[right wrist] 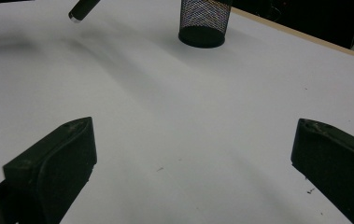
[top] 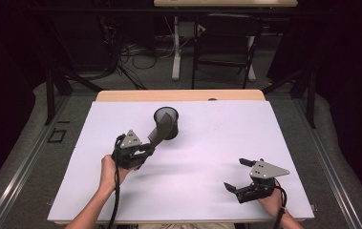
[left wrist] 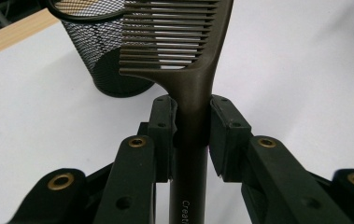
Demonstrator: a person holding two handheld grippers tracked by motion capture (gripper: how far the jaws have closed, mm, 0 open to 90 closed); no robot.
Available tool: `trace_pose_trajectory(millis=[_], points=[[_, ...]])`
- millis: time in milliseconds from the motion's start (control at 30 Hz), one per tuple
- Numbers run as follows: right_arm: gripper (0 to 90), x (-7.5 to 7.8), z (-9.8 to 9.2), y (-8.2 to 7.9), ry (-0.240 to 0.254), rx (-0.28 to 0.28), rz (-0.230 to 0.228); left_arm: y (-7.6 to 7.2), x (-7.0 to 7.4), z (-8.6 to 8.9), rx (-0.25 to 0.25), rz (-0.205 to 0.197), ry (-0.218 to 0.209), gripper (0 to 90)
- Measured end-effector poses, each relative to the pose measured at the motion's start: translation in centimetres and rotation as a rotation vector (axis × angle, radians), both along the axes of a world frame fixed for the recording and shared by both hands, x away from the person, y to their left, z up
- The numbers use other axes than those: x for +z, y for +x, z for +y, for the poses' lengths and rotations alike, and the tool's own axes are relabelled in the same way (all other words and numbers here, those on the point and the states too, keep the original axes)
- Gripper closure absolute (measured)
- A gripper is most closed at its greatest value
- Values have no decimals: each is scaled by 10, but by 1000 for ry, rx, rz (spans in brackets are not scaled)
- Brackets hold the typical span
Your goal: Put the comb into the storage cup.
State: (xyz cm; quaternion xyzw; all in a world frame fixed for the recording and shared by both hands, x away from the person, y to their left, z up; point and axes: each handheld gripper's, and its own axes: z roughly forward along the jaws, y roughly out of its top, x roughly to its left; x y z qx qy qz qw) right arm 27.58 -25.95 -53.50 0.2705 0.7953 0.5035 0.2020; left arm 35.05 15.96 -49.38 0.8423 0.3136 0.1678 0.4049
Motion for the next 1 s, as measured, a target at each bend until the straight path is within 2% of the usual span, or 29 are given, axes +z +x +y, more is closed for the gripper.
trace_pose_trajectory(millis=[533,1000], points=[[0,0,0,0,-1,2,1,1,0,8,60,-44,-54,723],[0,0,0,1,-1,-2,4,6,0,19,116,-63,-107,724]])
